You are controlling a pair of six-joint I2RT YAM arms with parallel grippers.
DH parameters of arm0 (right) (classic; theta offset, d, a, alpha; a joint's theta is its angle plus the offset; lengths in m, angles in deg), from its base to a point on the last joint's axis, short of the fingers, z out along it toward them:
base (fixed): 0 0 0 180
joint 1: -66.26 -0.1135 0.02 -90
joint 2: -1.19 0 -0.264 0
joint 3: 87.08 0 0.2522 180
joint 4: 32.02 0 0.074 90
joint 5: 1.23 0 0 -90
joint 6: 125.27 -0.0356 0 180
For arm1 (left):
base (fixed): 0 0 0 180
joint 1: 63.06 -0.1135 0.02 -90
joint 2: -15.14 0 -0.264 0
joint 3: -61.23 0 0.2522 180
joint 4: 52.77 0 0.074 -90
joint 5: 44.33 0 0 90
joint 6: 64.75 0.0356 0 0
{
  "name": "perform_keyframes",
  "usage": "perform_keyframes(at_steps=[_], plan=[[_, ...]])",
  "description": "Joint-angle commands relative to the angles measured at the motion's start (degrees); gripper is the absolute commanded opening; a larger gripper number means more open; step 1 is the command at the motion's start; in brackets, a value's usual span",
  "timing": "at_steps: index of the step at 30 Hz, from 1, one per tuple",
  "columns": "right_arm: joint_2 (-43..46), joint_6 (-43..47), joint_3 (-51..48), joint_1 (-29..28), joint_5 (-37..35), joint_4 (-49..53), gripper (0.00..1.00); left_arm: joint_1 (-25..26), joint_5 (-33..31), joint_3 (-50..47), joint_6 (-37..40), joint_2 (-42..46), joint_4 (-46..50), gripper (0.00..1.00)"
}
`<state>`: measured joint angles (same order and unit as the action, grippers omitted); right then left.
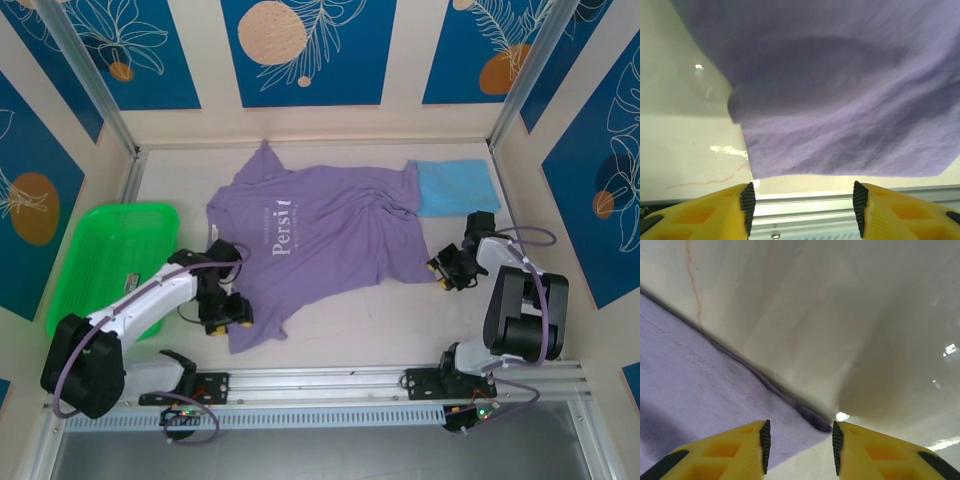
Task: Fold and stack the t-shirts
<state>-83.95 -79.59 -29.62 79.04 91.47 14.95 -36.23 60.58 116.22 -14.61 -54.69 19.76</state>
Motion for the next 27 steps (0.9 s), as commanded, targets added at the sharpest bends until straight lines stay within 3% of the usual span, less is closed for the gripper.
perform_keyframes(at_steps=[1,14,21,27], plan=[[-1.07,0.89,-0.92,-0.21,2.26,-1.35,0.40,0.63,1.92,-2.13,-3.21,2.33,1.83,0.52],[-0.46,1.74,-2.03,-1.15,2.37,-0.99,0.33,2.86,-0.04,-6.21,-5.77,2.85,0.22,0.41],[-0.51,1.82,-2.21,-1.19,2.39,-1.13,0.32,5.61,-5.07,-5.86,-8.70,3.51,1.54,0.34],[0.11,1.78,-2.61,-1.25,3.12,-1.22,0.32,6.88,-6.41,-8.35,-12.51,5.89,-0.49,0.34]])
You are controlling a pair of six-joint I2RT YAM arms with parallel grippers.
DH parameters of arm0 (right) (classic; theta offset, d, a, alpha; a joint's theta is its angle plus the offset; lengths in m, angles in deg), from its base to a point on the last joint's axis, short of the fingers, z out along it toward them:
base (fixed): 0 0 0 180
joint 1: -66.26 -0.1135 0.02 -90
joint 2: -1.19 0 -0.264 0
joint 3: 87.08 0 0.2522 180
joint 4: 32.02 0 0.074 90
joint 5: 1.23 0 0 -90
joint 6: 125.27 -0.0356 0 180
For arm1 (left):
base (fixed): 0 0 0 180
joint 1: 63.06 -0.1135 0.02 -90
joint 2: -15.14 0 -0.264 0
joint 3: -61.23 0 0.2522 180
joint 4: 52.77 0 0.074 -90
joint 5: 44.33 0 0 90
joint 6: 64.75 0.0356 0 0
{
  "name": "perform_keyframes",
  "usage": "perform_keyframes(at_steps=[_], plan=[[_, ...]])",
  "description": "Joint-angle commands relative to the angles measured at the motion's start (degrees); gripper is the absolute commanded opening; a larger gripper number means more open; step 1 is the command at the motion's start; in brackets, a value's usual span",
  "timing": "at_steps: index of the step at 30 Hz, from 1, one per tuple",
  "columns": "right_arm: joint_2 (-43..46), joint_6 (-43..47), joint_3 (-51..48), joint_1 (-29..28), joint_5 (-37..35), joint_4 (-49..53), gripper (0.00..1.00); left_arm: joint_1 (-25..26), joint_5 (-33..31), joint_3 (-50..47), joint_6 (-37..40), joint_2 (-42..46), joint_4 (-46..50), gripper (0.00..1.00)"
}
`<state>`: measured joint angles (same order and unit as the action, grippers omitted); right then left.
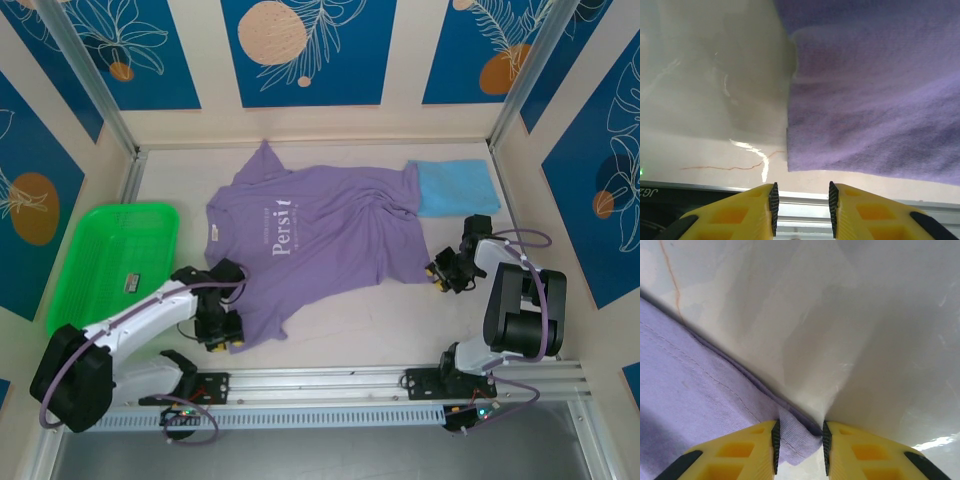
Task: Fold and stack the t-shirts
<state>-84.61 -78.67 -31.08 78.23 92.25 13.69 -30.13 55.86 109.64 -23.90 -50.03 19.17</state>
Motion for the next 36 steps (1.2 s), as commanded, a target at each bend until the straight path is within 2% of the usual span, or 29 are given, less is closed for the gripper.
perform_keyframes(at_steps=[1,8,19,22,25,33,36], plan=[[0.88,0.84,-1.12,-0.42,2.36,0.05,0.32,0.80,-1.59,-2.42,-3.65,1.60,-0.38,0.34],[1.52,0.93,-1.45,-0.38,2.69,-0.03,0.32,0.94,-1.14,-6.67,-6.27,3.76,-4.78,0.31],[3.20,1.56,-2.57,-0.41,2.16,0.40,0.31,2.04,-1.41,-7.42,-6.67,-0.04,-10.48,0.25],[3.27,1.78,-2.77,-0.30,1.53,0.63,0.31,2.16,-1.83,-7.50,-6.63,-0.90,-11.06,0.14],[3.13,1.91,-2.65,-0.28,1.02,1.05,0.30,2.26,-2.71,-6.70,-6.25,-1.37,-10.12,0.00],[4.02,2.53,-2.70,-0.21,-0.18,1.72,0.33,2.49,-4.50,-1.66,-4.47,1.36,-1.59,0.00],[2.65,2.62,-2.35,-0.26,-0.09,1.37,0.27,2.59,-4.18,-0.92,-3.99,2.70,1.05,0.00]])
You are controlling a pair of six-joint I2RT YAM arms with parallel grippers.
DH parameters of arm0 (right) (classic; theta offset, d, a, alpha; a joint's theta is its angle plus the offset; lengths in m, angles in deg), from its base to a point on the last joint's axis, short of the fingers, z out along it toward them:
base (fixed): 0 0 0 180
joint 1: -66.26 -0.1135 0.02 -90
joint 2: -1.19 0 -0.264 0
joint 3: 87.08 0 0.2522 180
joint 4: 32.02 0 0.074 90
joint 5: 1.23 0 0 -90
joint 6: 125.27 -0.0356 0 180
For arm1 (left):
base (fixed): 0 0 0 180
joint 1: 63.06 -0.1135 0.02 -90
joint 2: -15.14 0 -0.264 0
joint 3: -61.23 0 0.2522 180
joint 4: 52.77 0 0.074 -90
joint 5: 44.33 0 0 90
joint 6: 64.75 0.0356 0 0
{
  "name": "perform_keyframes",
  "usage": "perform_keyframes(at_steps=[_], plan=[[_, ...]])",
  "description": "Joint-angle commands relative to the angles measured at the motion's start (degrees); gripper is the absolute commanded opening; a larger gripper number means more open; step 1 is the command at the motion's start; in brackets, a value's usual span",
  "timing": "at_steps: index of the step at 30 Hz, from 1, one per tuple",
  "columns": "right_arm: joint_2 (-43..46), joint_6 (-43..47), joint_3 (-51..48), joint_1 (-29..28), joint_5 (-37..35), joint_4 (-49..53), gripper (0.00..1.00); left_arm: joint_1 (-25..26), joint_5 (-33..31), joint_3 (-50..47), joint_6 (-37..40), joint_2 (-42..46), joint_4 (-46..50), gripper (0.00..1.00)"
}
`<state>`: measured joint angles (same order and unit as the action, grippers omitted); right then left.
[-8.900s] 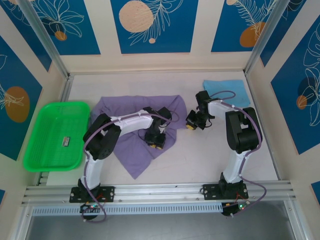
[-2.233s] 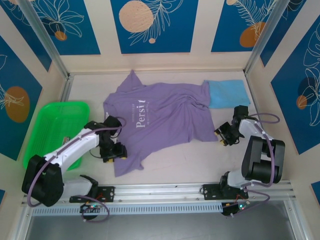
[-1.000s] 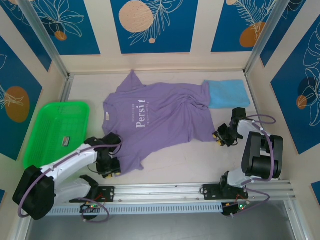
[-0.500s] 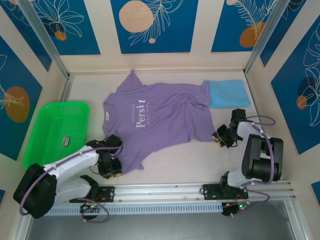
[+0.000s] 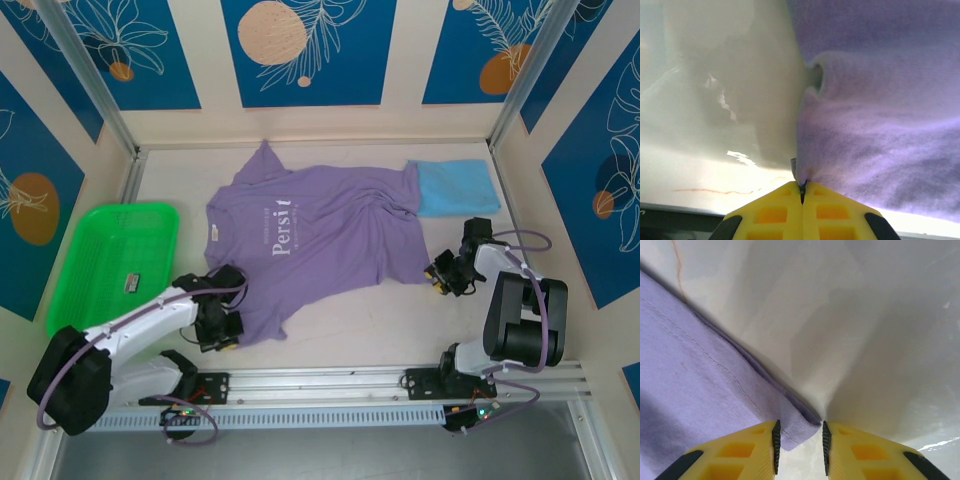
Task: Fold and stack the t-shirts
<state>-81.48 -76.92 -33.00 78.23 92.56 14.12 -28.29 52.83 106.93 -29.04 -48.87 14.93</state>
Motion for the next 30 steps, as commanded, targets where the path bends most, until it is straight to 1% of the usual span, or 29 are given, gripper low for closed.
perform_keyframes(at_steps=[1,4,6,10,13,17,19,21,27,30], plan=[[-0.83,0.85,-0.09,-0.19,-0.82,1.18,0.24,0.88,-0.90,1.96,1.23,1.85,6.07,0.00],[-1.75,1.38,0.64,-0.19,-1.76,2.21,0.11,0.96,0.78,2.78,1.42,2.54,8.38,0.00],[-0.81,1.57,0.49,-0.22,-3.04,3.28,0.00,1.29,1.50,4.14,1.79,3.07,10.58,0.00],[4.78,0.24,-0.59,-0.06,-3.62,7.80,0.00,1.62,3.30,6.82,2.82,3.90,14.89,0.00],[12.58,-2.32,-1.82,0.10,-3.84,13.52,0.00,2.39,5.24,7.43,2.31,5.20,17.76,0.00],[23.57,-6.16,-2.36,-0.11,-6.60,21.76,0.00,3.48,7.31,7.33,1.04,7.80,21.73,0.00],[24.04,-7.96,-1.66,-1.55,-5.84,24.46,0.00,3.64,7.98,7.50,0.98,8.66,23.65,0.00],[26.64,-10.38,-2.43,-1.86,-5.08,25.46,0.00,3.67,8.60,7.94,0.68,9.62,25.51,0.00],[36.41,-16.71,-0.90,-4.01,-8.98,33.82,0.00,3.68,7.78,10.36,0.62,11.54,30.62,0.00],[39.78,-18.67,-0.31,-4.63,-9.81,38.55,0.00,3.61,6.90,11.51,0.59,11.64,31.77,0.00]])
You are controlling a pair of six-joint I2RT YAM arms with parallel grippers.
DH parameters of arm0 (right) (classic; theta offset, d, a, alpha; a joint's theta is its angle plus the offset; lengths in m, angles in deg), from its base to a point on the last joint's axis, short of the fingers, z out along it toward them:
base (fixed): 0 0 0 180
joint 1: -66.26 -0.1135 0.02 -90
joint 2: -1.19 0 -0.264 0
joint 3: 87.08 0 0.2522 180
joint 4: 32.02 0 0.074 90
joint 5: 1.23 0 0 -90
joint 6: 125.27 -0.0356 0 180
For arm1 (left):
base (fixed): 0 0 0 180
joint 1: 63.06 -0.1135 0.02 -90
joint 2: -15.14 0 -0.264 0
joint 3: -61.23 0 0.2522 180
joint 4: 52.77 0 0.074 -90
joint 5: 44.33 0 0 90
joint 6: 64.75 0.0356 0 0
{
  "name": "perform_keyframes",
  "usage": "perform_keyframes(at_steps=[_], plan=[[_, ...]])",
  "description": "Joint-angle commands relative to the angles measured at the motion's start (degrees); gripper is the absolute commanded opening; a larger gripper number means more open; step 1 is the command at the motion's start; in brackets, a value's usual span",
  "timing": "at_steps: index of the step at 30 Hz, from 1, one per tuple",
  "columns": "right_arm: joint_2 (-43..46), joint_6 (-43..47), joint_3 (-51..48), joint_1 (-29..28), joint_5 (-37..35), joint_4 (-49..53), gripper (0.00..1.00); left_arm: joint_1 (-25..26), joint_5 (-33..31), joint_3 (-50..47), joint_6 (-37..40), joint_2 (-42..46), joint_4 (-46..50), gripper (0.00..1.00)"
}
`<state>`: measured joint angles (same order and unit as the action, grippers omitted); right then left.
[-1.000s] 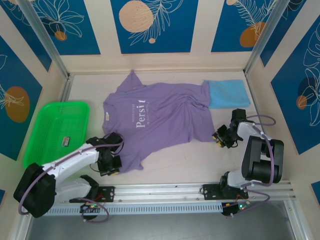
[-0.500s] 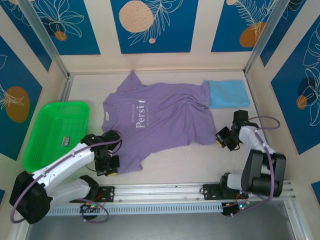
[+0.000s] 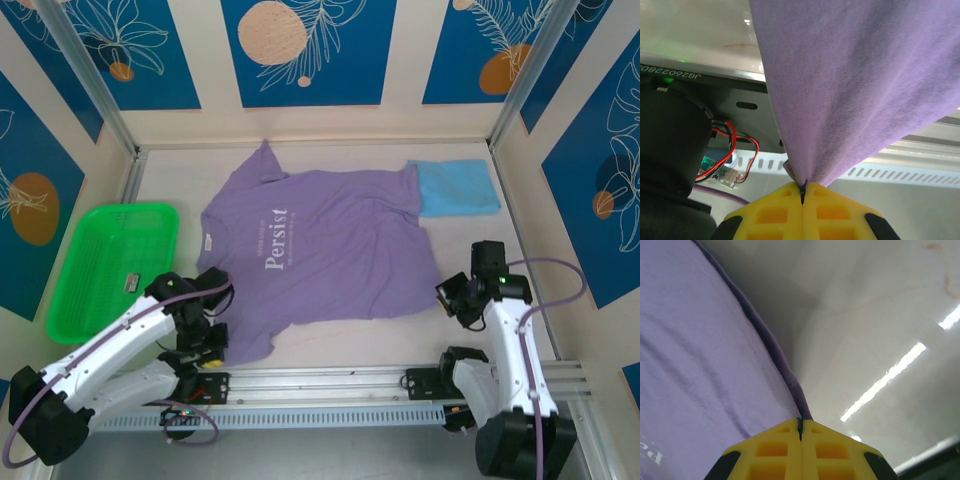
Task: Fold and stack the t-shirts
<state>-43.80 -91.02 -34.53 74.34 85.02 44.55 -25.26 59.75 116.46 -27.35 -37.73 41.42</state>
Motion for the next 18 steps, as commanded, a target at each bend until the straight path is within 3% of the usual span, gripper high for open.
perform_keyframes(at_steps=[1,5,10,18], plan=[[2.69,-5.25,1.42,-1.14,-2.72,9.54,0.00,0.54,-0.56,2.68,-1.34,0.56,5.31,0.00],[4.52,-7.64,1.47,-3.68,-5.02,11.66,0.00,0.19,-1.28,6.22,-0.77,-1.33,3.20,0.00],[0.77,-10.23,2.44,-5.72,-7.35,11.21,0.00,-1.43,-5.86,14.55,3.52,-6.97,4.64,0.00],[-13.79,-7.78,10.45,-6.91,-10.07,2.18,0.00,-15.11,-0.46,28.57,14.27,-18.12,-1.58,0.00]])
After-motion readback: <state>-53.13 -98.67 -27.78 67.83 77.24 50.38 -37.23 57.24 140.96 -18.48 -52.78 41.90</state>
